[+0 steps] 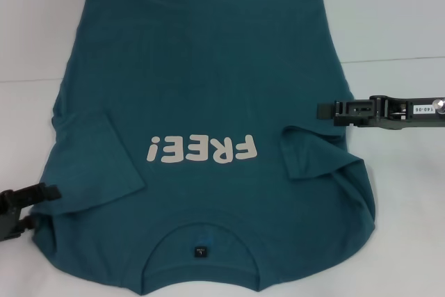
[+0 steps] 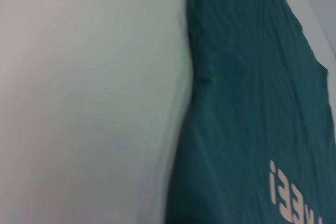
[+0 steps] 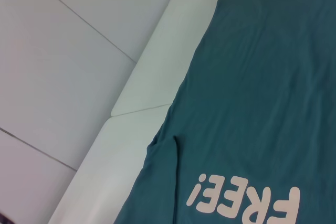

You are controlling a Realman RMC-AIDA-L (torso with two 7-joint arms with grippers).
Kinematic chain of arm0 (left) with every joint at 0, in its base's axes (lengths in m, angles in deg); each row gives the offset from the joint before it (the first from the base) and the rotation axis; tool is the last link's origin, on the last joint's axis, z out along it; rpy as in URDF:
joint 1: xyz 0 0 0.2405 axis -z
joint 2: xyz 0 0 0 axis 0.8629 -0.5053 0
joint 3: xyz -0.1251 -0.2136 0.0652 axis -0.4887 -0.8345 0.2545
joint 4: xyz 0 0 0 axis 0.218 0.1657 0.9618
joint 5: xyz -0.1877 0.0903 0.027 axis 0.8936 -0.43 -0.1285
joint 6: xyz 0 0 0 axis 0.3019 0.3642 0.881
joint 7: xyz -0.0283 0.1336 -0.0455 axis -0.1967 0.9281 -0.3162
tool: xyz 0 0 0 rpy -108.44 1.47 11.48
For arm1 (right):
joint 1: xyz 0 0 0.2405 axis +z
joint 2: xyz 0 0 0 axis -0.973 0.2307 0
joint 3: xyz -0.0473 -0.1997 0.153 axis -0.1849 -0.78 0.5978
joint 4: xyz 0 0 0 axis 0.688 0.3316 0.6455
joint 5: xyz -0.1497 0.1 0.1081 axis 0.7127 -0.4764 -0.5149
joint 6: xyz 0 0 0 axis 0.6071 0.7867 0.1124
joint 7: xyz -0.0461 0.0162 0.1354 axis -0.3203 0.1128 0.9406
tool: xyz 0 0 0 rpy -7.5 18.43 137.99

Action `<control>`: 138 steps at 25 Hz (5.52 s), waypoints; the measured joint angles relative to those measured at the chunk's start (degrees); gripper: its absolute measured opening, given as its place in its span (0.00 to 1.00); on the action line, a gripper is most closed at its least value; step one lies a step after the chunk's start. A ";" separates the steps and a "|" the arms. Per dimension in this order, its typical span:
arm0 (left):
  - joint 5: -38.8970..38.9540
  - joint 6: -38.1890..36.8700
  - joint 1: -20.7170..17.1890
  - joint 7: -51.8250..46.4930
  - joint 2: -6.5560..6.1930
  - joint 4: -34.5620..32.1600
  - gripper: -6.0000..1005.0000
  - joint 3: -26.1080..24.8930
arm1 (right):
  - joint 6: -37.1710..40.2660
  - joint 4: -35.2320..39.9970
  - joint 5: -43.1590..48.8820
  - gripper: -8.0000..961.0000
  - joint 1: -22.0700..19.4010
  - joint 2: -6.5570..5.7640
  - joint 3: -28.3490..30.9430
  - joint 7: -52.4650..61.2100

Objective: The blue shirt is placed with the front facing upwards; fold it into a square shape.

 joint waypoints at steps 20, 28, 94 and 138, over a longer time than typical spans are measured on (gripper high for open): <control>-0.16 -0.20 -1.40 -1.31 0.27 -1.14 0.80 0.33 | 0.00 0.00 0.00 0.78 0.31 -0.03 0.00 0.00; -0.13 -0.49 -0.30 -3.59 0.02 -1.00 0.77 1.84 | 0.08 0.00 -0.07 0.78 0.09 -0.03 0.00 0.02; 2.30 -1.84 -0.63 1.50 -1.37 3.33 0.25 -1.57 | 0.19 -0.18 -0.09 0.78 -0.55 -0.29 0.18 0.10; 5.33 -10.00 -0.63 5.86 -2.24 3.34 0.01 -4.23 | 0.60 -0.17 -0.09 0.77 -0.64 -0.38 0.79 0.15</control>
